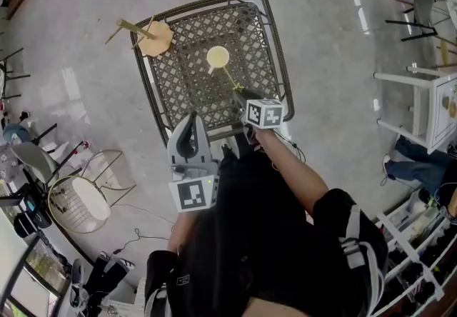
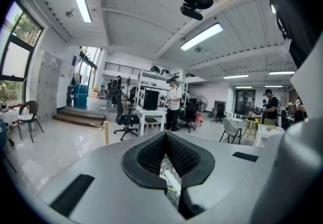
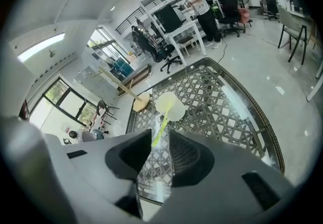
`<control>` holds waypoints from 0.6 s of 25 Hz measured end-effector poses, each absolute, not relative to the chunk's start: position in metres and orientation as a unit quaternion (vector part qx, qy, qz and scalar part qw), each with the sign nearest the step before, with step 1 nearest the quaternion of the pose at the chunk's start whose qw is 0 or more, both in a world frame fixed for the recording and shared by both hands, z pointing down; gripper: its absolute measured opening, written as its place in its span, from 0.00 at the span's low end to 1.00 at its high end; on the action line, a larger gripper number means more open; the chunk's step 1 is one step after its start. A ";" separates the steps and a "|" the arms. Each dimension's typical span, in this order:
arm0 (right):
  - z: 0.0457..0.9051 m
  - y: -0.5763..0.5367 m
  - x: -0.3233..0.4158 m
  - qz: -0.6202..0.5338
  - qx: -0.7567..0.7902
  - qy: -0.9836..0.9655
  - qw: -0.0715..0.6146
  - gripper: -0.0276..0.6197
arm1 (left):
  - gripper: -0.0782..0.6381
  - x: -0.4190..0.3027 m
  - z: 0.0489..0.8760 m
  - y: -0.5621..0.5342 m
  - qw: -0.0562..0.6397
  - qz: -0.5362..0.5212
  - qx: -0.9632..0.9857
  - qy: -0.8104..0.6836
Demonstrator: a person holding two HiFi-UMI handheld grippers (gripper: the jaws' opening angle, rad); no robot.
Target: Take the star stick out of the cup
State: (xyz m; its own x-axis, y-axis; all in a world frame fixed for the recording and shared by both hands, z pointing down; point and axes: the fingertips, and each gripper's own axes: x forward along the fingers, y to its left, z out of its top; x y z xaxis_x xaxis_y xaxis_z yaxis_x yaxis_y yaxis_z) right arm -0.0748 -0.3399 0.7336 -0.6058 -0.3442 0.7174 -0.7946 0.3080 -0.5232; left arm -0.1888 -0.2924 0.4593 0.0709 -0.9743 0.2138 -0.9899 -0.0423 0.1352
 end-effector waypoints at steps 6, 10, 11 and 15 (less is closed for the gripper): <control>0.736 -0.338 -0.074 0.447 0.377 -0.770 0.254 0.09 | 0.13 -0.197 0.458 -0.274 0.121 0.029 0.710 -0.694; 0.731 -0.335 -0.068 0.439 0.393 -0.768 0.253 0.08 | 0.13 -0.202 0.452 -0.256 0.113 0.022 0.703 -0.702; 0.728 -0.332 -0.066 0.436 0.396 -0.768 0.251 0.08 | 0.13 -0.203 0.450 -0.249 0.110 0.020 0.702 -0.703; 0.712 -0.316 -0.059 0.416 0.408 -0.775 0.246 0.08 | 0.13 -0.208 0.435 -0.220 0.092 0.010 0.701 -0.707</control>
State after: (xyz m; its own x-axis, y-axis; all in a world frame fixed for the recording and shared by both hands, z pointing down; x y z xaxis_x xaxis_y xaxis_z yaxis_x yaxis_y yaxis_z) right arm -0.0588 -0.3161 0.7123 -0.5459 -0.4279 0.7203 -0.8368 0.3210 -0.4435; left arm -0.2076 -0.2204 0.4352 -0.0011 -0.9895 0.1442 -0.9934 0.0177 0.1137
